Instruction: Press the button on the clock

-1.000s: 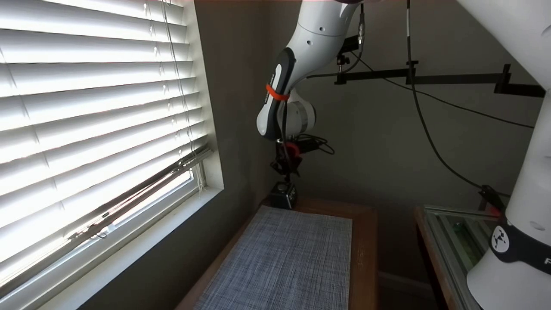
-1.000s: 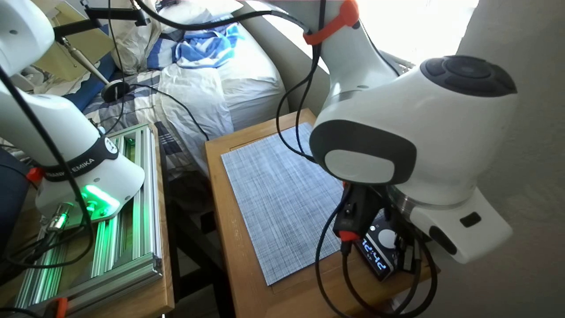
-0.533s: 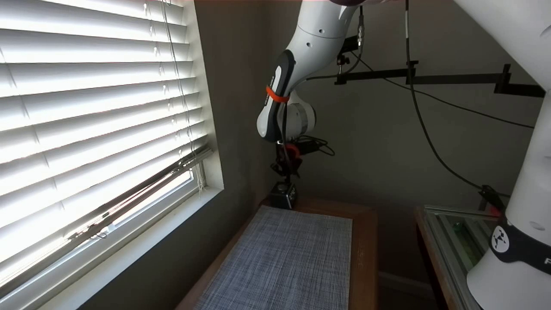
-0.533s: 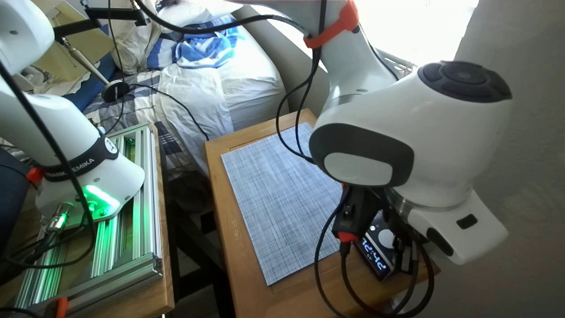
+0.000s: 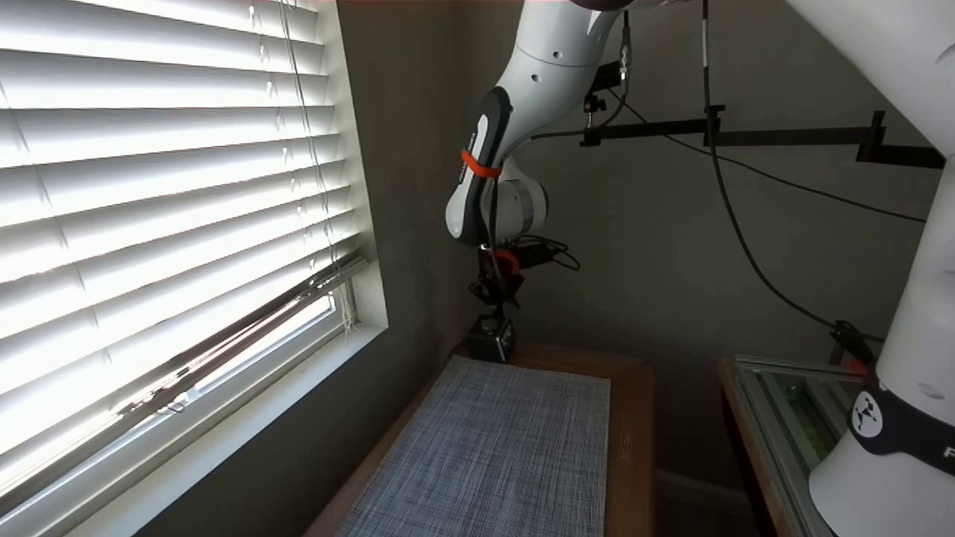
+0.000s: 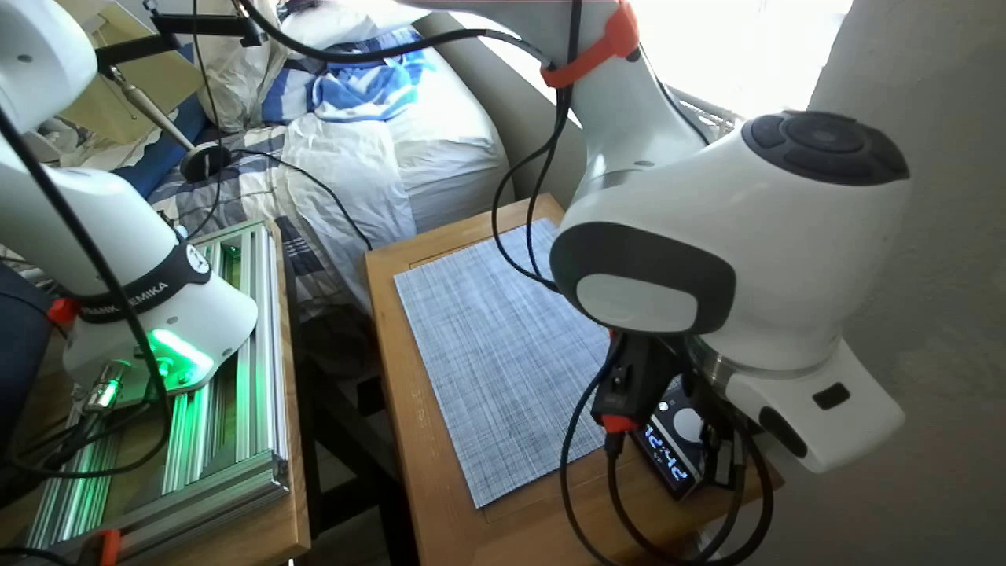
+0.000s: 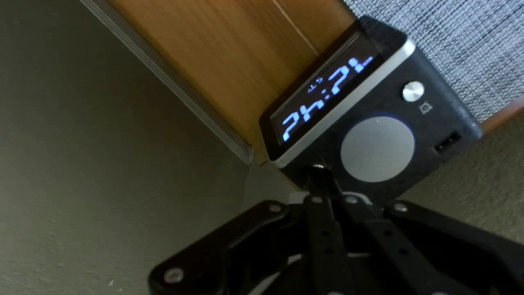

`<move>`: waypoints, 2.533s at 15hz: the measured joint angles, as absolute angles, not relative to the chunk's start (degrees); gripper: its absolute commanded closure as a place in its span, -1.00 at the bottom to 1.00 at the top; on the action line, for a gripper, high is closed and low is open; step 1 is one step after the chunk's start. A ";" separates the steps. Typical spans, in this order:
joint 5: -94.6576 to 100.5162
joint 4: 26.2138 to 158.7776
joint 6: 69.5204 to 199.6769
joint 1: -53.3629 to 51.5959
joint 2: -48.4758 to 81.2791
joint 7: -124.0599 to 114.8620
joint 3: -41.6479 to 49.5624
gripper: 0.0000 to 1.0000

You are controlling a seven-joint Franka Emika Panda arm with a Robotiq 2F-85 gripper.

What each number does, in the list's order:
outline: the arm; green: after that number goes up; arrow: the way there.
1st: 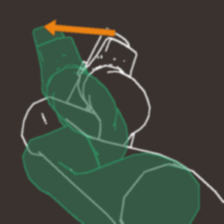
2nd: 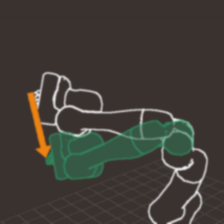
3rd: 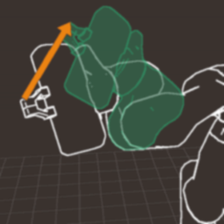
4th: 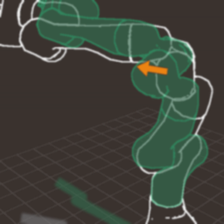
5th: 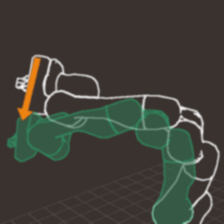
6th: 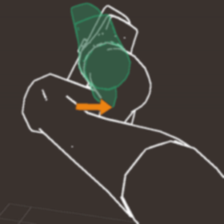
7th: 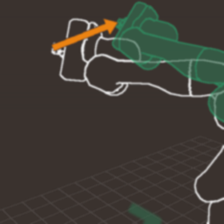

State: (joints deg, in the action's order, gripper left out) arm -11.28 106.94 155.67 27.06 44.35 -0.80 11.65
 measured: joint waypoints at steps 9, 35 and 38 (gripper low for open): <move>-11.59 106.94 155.85 27.16 44.43 -1.24 11.50 1.00; -11.73 106.94 156.94 27.23 44.83 -3.39 11.42 1.00; -11.74 106.94 156.95 27.23 44.84 -3.49 11.42 1.00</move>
